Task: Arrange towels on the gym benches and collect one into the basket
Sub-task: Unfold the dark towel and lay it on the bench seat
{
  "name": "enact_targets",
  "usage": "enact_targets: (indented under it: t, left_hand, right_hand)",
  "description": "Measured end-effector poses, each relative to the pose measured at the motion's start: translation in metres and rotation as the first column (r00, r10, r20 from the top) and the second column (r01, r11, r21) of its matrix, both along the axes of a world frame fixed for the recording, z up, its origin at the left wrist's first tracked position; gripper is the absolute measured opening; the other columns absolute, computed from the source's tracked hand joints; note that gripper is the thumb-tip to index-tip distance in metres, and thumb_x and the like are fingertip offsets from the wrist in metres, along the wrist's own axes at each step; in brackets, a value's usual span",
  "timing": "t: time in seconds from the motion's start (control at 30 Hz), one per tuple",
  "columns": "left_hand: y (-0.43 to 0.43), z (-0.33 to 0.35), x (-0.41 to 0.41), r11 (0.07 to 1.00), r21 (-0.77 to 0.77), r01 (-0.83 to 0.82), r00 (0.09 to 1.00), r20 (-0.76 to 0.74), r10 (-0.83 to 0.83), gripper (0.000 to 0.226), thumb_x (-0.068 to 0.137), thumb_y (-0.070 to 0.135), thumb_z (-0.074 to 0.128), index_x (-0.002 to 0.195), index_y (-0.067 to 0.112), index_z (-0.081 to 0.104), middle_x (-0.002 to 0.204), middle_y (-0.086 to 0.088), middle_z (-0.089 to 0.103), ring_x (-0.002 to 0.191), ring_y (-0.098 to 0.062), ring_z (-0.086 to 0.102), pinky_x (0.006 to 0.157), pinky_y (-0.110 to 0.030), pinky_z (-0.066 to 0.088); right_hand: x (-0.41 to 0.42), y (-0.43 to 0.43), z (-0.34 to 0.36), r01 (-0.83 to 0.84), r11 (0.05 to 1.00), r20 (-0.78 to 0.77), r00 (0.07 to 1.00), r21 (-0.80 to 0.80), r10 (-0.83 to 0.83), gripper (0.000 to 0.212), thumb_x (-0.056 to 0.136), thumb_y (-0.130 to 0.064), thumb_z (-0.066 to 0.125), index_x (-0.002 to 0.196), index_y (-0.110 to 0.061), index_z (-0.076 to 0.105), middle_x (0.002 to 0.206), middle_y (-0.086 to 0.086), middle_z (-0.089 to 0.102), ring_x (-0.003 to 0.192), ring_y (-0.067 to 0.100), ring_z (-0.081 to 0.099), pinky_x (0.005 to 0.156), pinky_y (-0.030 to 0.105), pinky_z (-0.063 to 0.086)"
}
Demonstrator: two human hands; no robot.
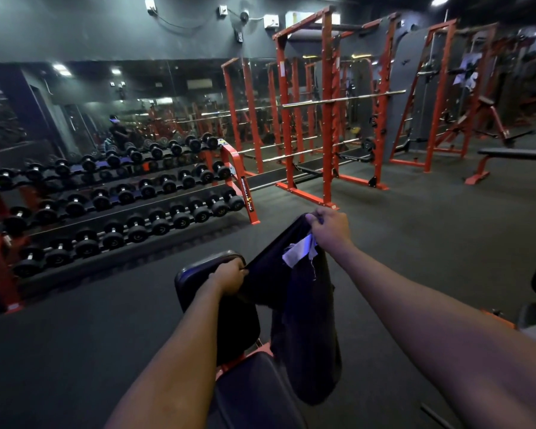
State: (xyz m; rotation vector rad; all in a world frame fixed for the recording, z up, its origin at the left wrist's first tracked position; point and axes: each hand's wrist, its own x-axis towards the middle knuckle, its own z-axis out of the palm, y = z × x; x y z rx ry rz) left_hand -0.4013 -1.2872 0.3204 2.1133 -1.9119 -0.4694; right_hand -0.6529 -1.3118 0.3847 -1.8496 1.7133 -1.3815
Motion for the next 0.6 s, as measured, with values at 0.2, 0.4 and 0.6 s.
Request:
enact_targets:
  t: [0.2,0.4,0.6]
  left_hand:
    - [0.0,0.024,-0.01,0.937,-0.339,-0.087,0.986,-0.166,0.031,0.002,0.093,0.008,0.055,0.094,0.006,0.053,0.093,-0.016,0.062,0.088,-0.031,0.06,0.073,-0.033,0.045]
    - [-0.005,0.06,-0.049,0.942,-0.336,0.015,0.967,-0.234,-0.099,0.026,0.083,0.016,0.074,0.094,0.012,0.051,0.087,-0.004,0.056,0.08,-0.019,0.053,0.069,-0.026,0.039]
    - [-0.007,0.059,-0.056,0.971,-0.22,0.093,0.959,-0.241,-0.147,0.026,0.084,0.011,0.073,0.095,0.014,0.05,0.076,0.0,0.052,0.059,-0.009,0.05,0.05,-0.019,0.041]
  right_hand:
    - [-0.017,-0.001,-0.01,0.106,0.954,0.066,0.989,0.28,-0.129,0.015,0.077,-0.02,0.069,0.087,-0.011,0.061,0.084,0.009,0.07,0.08,0.028,0.067,0.075,0.033,0.055]
    - [0.023,0.02,-0.028,-0.286,0.823,0.154,0.958,0.491,0.242,0.012,0.088,-0.013,0.061,0.078,-0.01,0.056,0.071,0.019,0.07,0.061,0.033,0.071,0.064,0.048,0.062]
    - [0.035,0.024,-0.017,-0.073,0.893,-0.299,0.927,0.445,0.225,0.023,0.096,-0.026,0.057,0.093,-0.006,0.067,0.102,0.018,0.073,0.097,0.031,0.069,0.078,0.031,0.052]
